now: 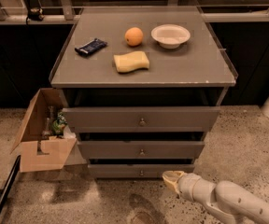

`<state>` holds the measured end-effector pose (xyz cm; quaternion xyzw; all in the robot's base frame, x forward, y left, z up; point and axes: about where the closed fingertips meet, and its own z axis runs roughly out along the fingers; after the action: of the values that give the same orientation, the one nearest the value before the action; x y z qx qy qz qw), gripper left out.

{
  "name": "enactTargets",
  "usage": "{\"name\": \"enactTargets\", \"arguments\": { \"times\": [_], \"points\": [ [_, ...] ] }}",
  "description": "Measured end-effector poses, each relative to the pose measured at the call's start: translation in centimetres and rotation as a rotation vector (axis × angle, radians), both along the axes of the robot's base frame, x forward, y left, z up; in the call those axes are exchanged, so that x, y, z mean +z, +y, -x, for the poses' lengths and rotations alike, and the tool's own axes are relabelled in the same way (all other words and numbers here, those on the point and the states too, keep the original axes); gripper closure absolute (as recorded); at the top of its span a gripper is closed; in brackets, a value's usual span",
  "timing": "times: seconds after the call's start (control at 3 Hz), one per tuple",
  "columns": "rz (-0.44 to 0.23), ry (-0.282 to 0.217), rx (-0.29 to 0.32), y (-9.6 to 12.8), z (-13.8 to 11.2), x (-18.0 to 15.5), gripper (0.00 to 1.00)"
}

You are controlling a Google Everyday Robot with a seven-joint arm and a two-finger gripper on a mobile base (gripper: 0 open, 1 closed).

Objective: Open bottom drawer

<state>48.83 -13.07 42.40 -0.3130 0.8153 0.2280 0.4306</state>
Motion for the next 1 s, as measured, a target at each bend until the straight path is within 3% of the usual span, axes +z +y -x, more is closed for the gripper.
{"name": "enactTargets", "arguments": {
  "times": [0.33,1.0],
  "points": [
    [0.016,-0.031,-0.081,-0.4,-0.7,-3.6,1.0],
    [-0.007,-0.02,-0.151,-0.5,-3.3,-11.3,1.0]
  ]
}}
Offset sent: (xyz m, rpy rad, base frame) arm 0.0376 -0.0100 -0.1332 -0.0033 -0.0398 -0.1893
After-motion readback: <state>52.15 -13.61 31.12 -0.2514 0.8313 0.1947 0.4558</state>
